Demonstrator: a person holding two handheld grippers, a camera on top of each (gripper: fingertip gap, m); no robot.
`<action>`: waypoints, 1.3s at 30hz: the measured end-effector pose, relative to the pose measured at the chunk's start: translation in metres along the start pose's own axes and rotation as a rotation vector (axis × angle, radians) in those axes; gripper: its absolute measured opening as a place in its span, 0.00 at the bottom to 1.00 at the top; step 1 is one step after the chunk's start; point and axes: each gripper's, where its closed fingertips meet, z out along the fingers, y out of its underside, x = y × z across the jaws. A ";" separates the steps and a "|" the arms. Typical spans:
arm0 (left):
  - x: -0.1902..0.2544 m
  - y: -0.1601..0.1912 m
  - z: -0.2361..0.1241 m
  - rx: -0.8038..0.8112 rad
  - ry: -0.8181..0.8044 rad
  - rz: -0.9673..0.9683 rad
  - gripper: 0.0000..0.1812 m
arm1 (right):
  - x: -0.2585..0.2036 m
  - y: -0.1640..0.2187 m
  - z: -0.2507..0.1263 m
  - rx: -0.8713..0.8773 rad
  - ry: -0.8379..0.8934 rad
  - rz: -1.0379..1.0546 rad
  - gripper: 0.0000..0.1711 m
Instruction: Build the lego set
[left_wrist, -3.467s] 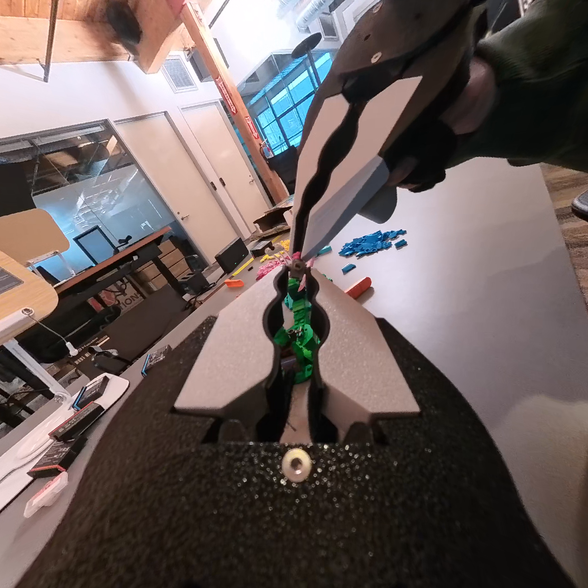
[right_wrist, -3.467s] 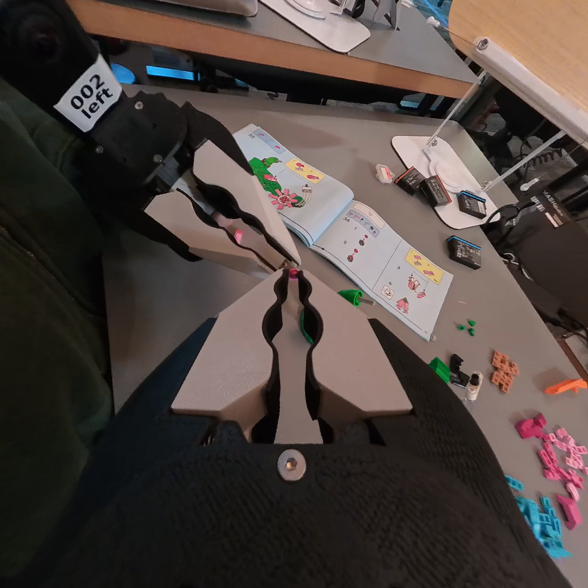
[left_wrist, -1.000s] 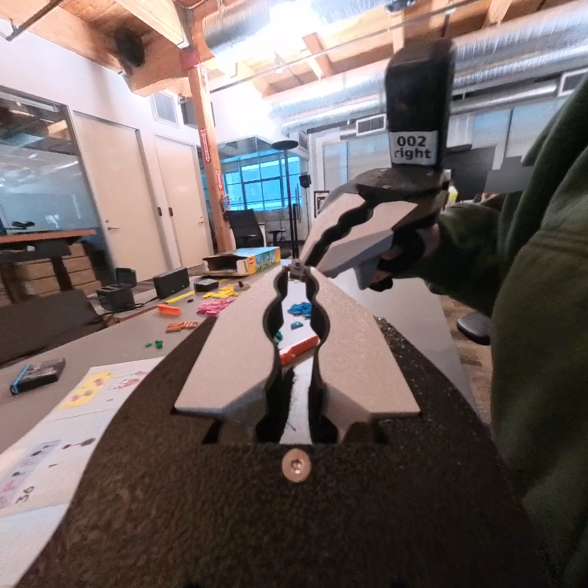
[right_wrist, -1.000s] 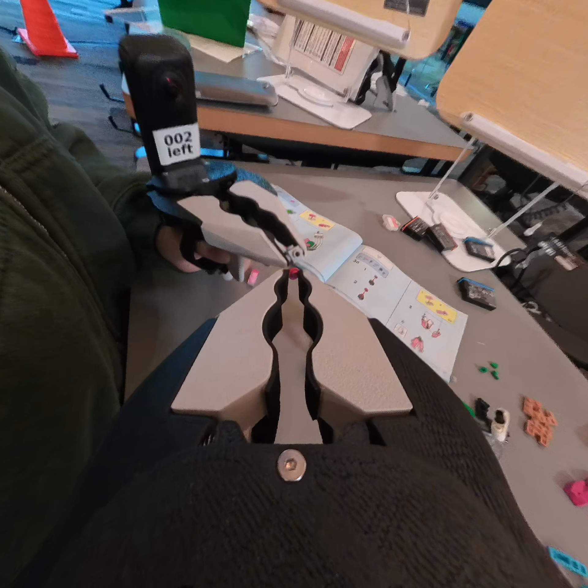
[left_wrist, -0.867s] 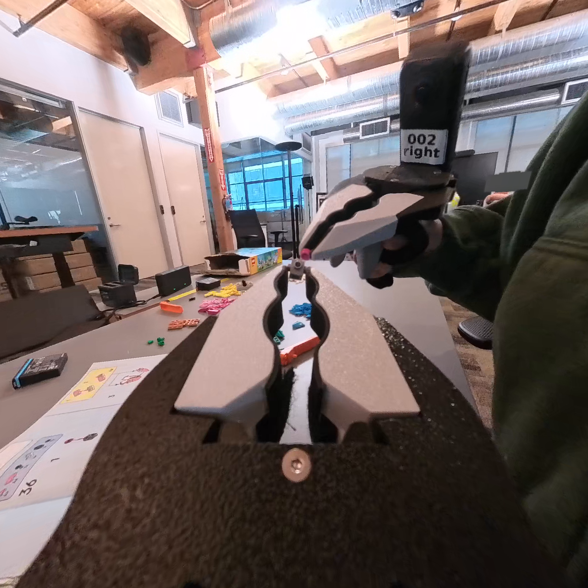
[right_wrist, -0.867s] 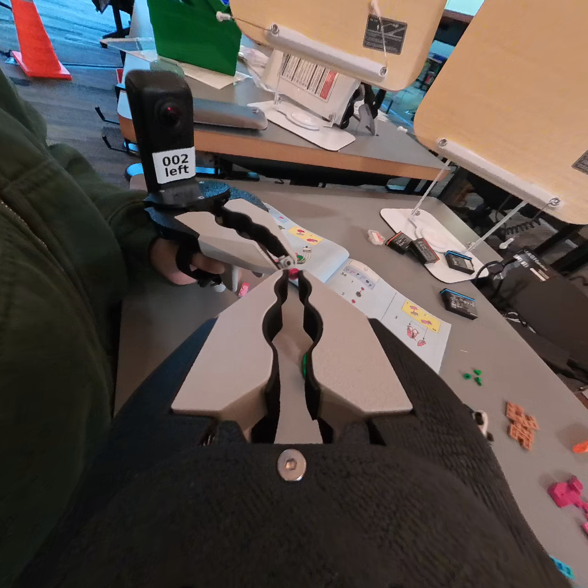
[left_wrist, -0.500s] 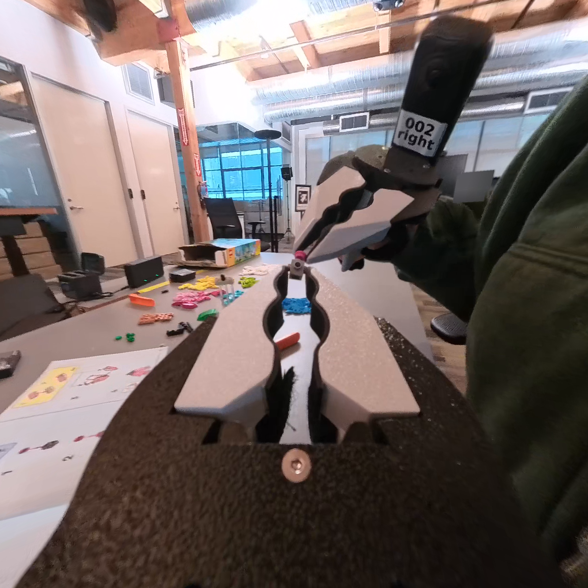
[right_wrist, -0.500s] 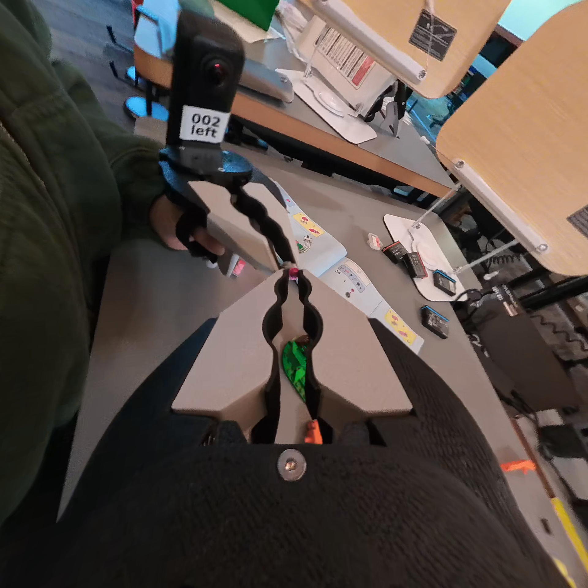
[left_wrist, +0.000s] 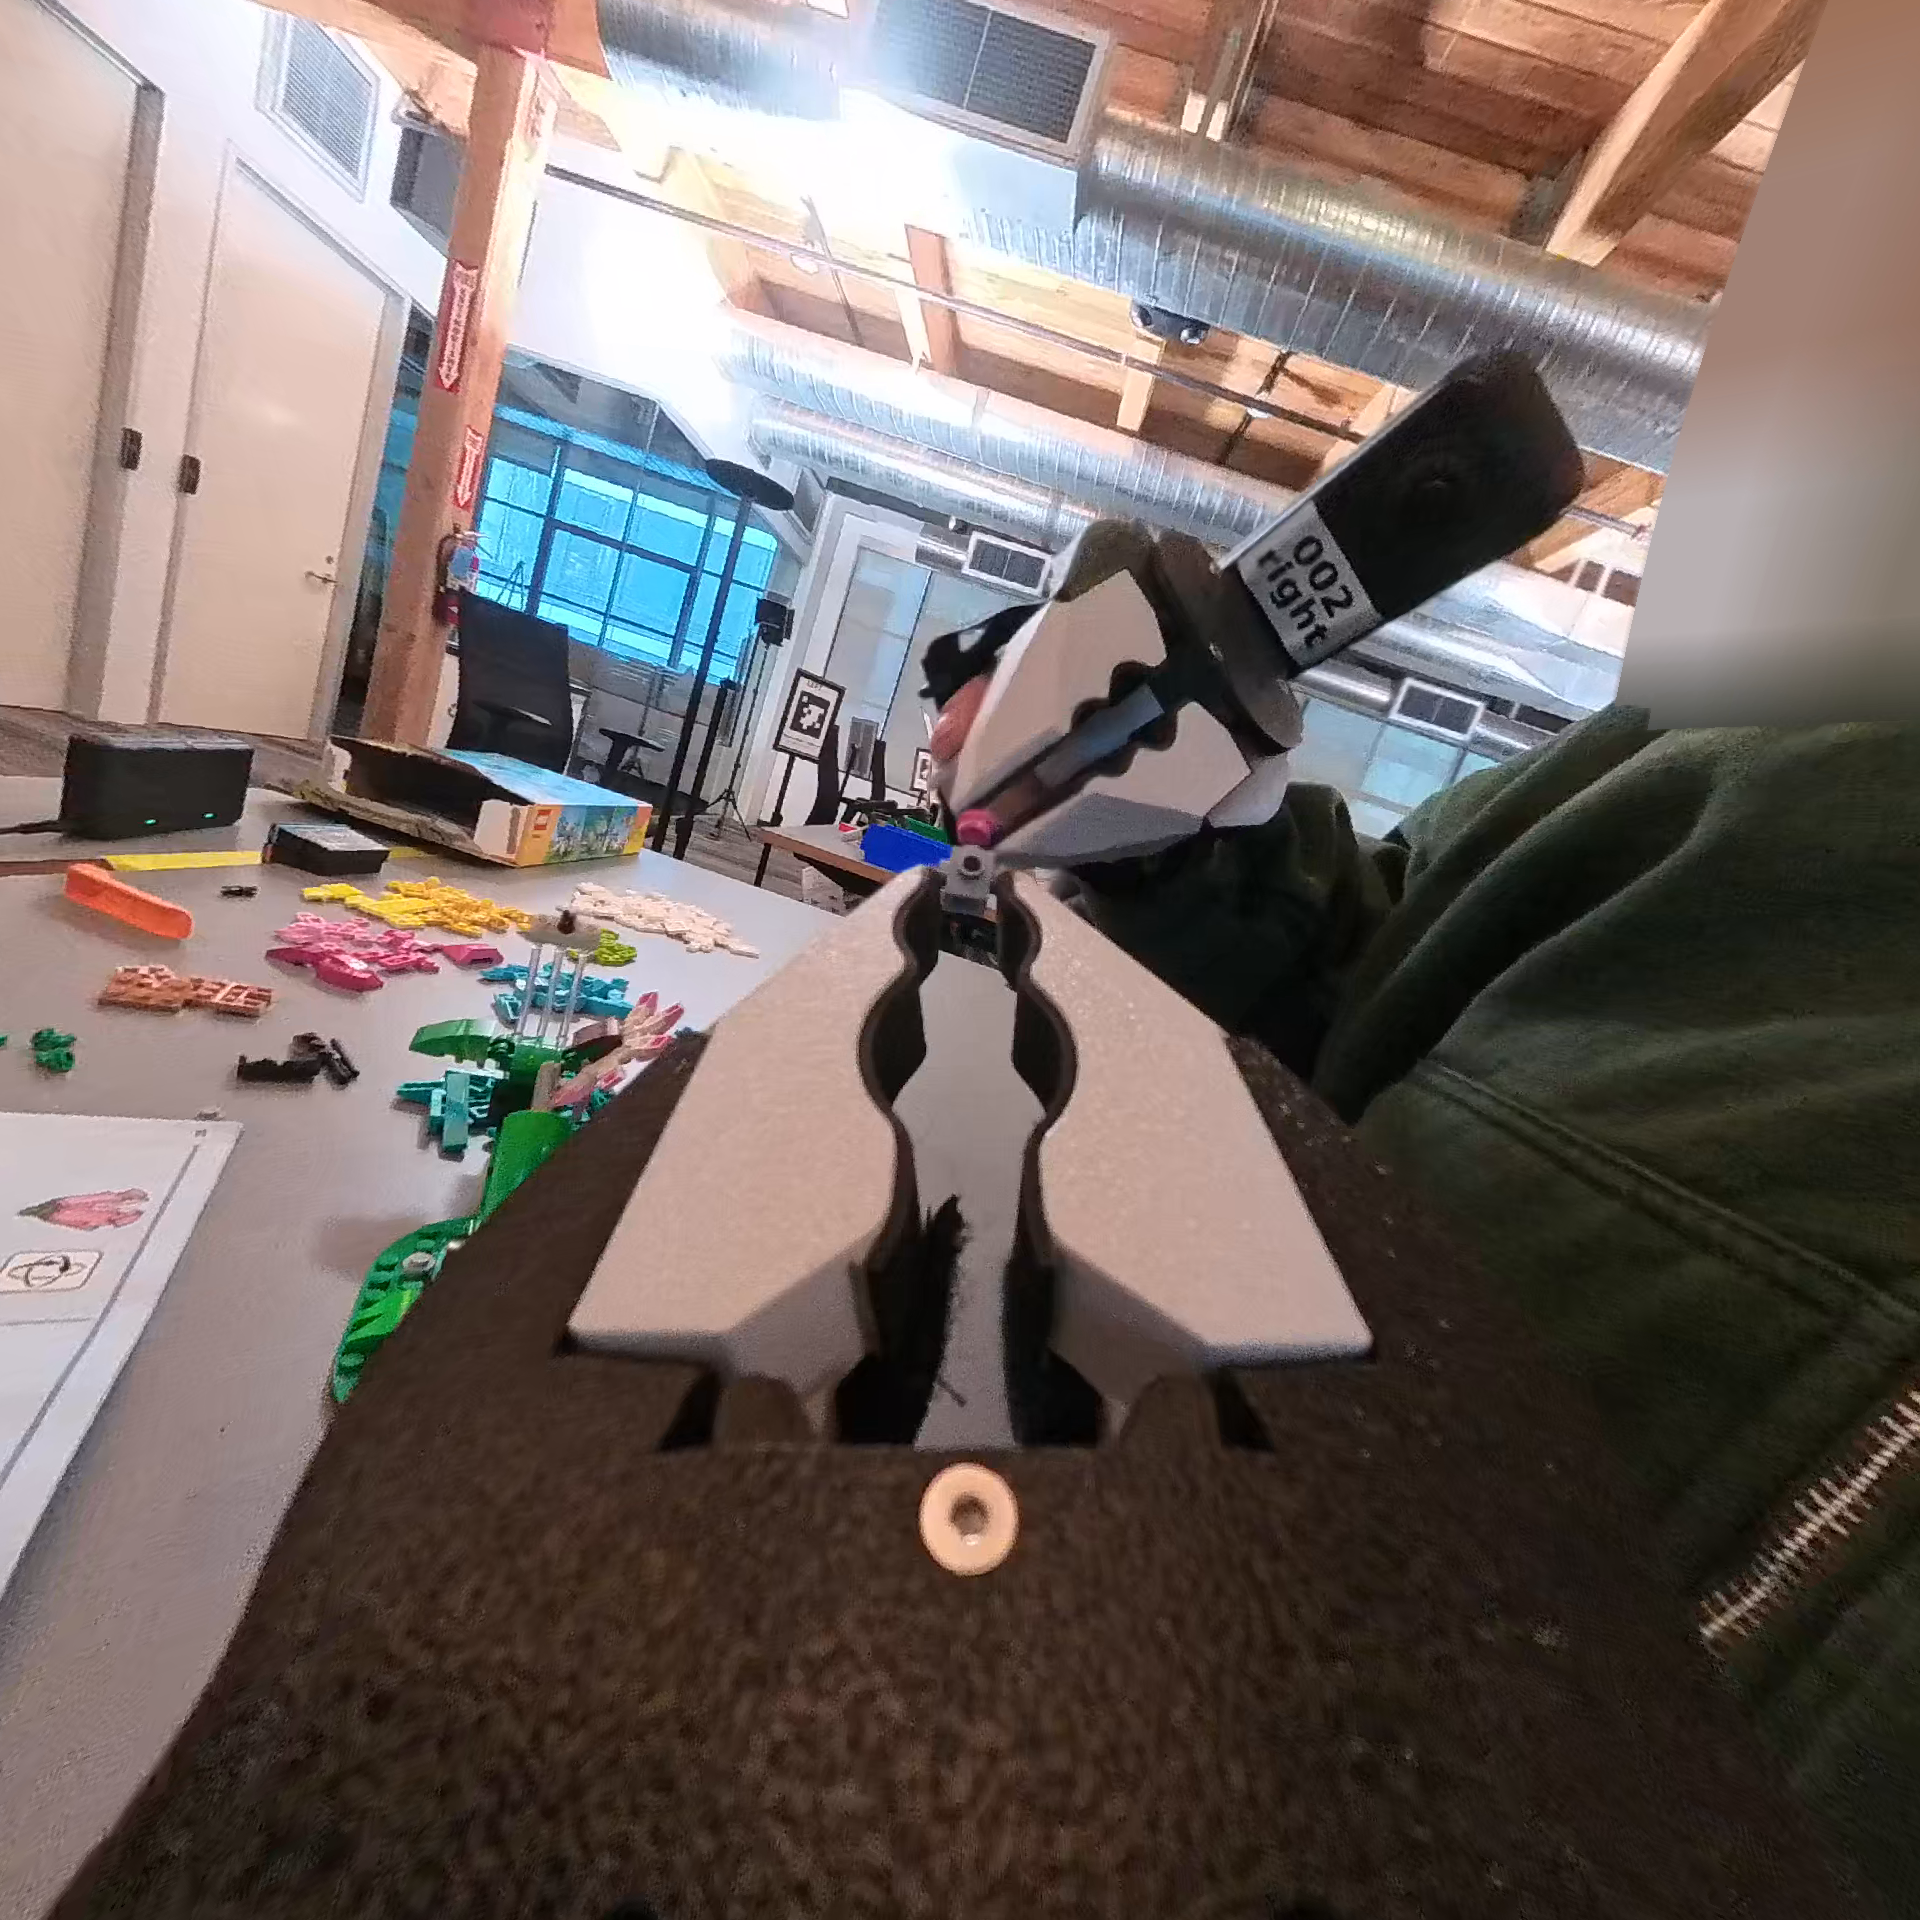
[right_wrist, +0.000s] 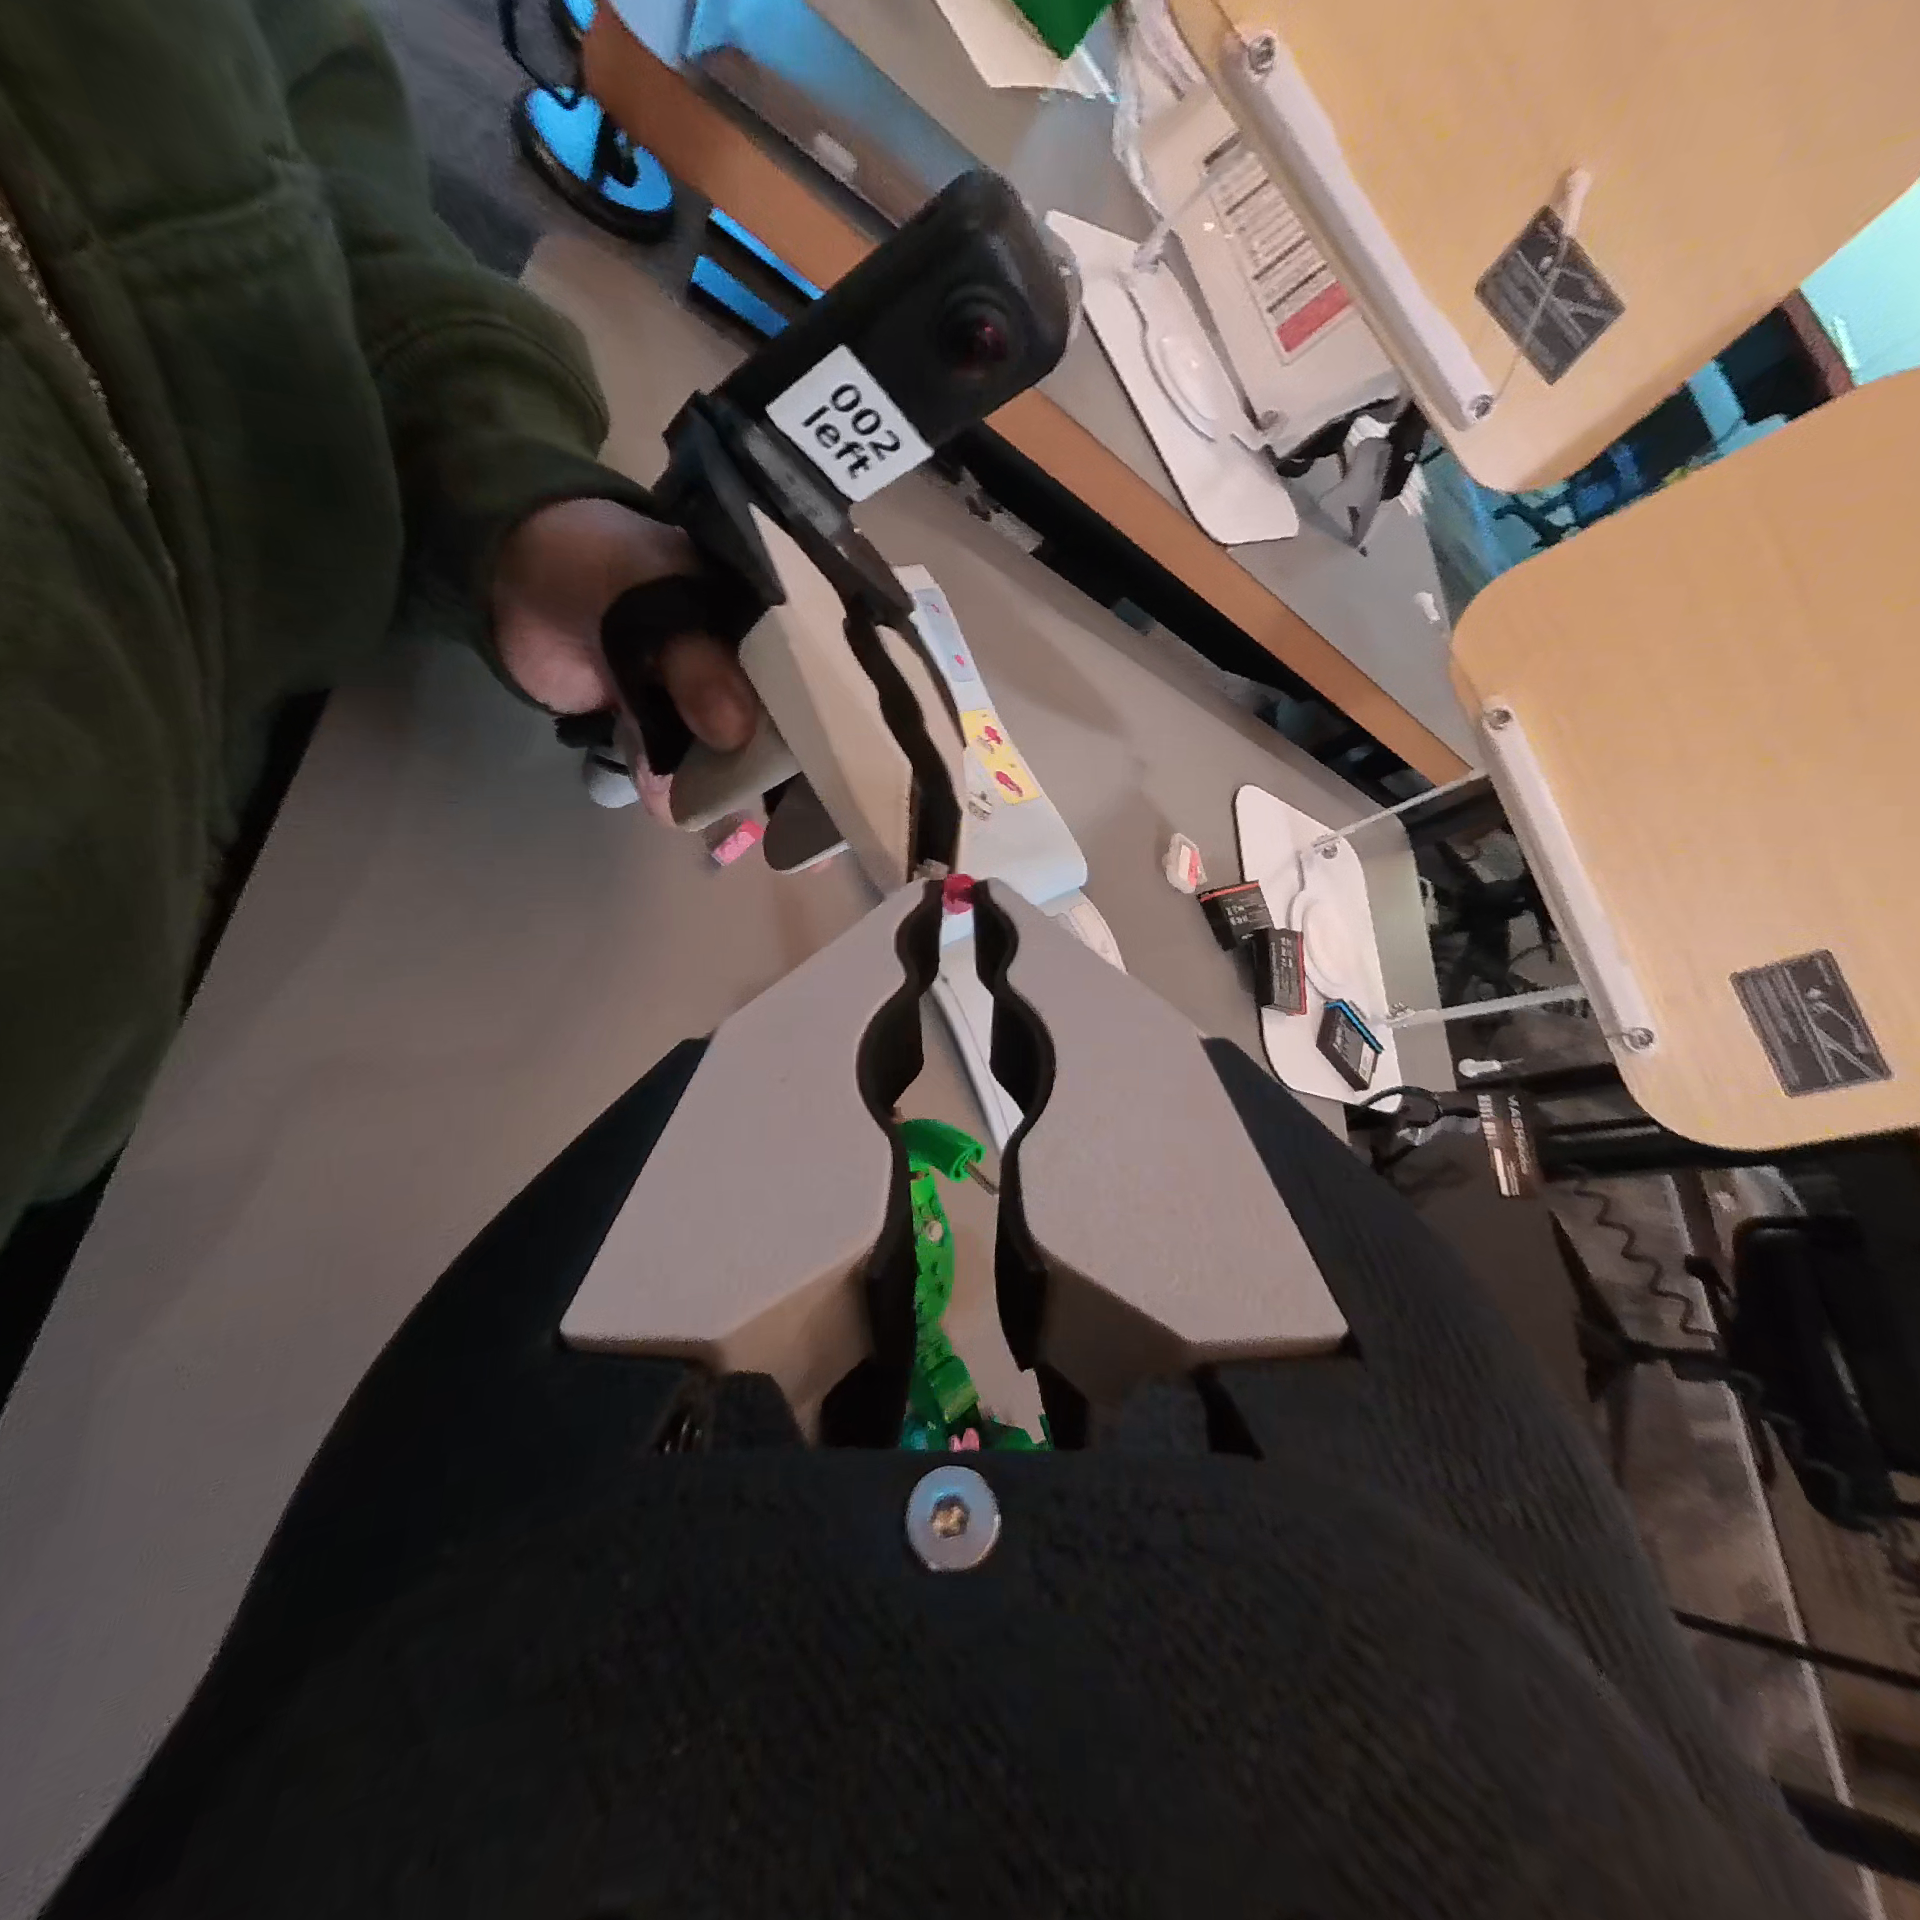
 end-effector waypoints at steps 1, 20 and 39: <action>0.001 0.000 0.000 -0.004 0.004 0.005 0.04 | -0.001 -0.001 0.000 -0.002 -0.014 -0.008 0.03; 0.015 0.003 0.002 -0.029 0.077 0.010 0.04 | -0.013 -0.006 -0.009 0.000 -0.109 -0.013 0.03; -0.005 -0.008 -0.002 0.100 0.027 -0.166 0.04 | 0.006 -0.002 0.002 -0.022 0.137 -0.015 0.02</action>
